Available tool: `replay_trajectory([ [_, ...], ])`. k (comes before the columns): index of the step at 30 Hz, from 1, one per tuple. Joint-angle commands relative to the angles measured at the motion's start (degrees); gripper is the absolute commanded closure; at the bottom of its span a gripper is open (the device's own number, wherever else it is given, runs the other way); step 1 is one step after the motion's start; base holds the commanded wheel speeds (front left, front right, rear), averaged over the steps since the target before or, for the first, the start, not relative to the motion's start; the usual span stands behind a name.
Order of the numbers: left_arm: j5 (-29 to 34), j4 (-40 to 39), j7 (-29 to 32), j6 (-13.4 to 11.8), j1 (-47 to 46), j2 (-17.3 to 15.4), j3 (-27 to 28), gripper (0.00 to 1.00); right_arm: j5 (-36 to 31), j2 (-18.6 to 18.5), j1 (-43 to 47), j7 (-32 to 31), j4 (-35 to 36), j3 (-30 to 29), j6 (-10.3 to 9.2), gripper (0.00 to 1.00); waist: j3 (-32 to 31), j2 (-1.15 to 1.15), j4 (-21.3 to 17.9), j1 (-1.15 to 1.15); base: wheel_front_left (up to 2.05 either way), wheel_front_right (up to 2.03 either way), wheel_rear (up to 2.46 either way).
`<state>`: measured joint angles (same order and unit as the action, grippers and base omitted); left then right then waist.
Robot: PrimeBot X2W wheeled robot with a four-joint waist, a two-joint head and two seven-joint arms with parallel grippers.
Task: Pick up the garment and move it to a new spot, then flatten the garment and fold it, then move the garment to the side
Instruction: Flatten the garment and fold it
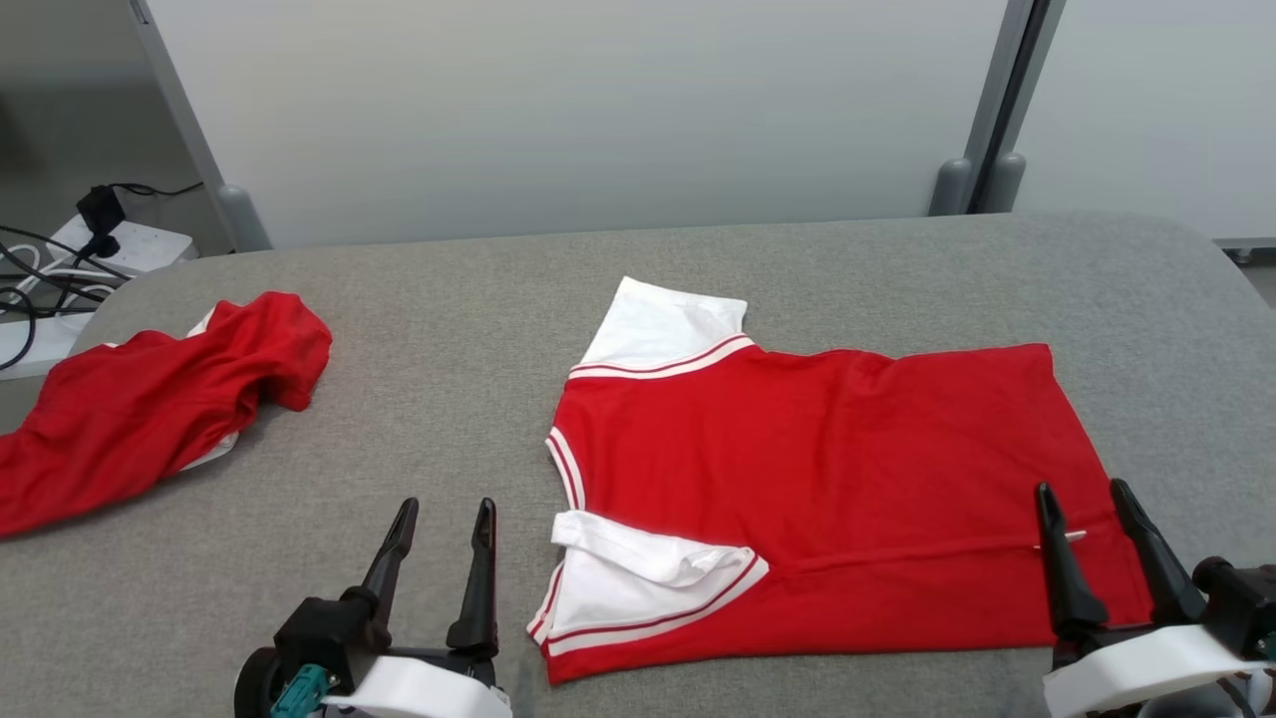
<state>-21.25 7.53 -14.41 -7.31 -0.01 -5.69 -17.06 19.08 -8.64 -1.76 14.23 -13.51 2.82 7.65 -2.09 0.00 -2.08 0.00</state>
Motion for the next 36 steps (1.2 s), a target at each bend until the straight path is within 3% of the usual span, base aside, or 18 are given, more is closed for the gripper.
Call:
replay_trajectory([
  [1, 0.5, -0.7, -0.6, 0.7, -2.7, 0.5, 2.4, 0.0, -0.5, -0.5, -1.1, 0.8, 1.9, 1.4, -0.16, 0.0, 0.2, 0.0, -0.7, 0.0, 0.0, 0.0, 0.0],
  [11, -0.6, 9.9, 1.2, 3.2, -15.4, 1.6, 2.2, 0.0, -0.1, -1.0, -2.1, 0.8, 2.1, 2.7, -0.16, 0.0, 4.0, 0.0, -4.2, 0.0, 0.0, 0.0, 0.0],
  [23, -2.2, 27.1, 11.9, 3.9, -41.2, 2.3, 0.5, 0.0, 0.9, -1.7, -7.2, 0.8, 4.4, 4.3, -0.16, 0.0, 15.9, 0.0, -6.4, 0.0, 0.0, 0.0, 0.0],
  [36, -2.0, 44.8, 17.5, 5.6, -64.7, 2.6, -1.7, 0.0, 1.9, -2.6, -13.5, 0.8, 5.8, 6.5, -0.16, 0.0, 28.3, 0.0, -7.8, 0.0, 0.0, 0.0, 0.0],
])
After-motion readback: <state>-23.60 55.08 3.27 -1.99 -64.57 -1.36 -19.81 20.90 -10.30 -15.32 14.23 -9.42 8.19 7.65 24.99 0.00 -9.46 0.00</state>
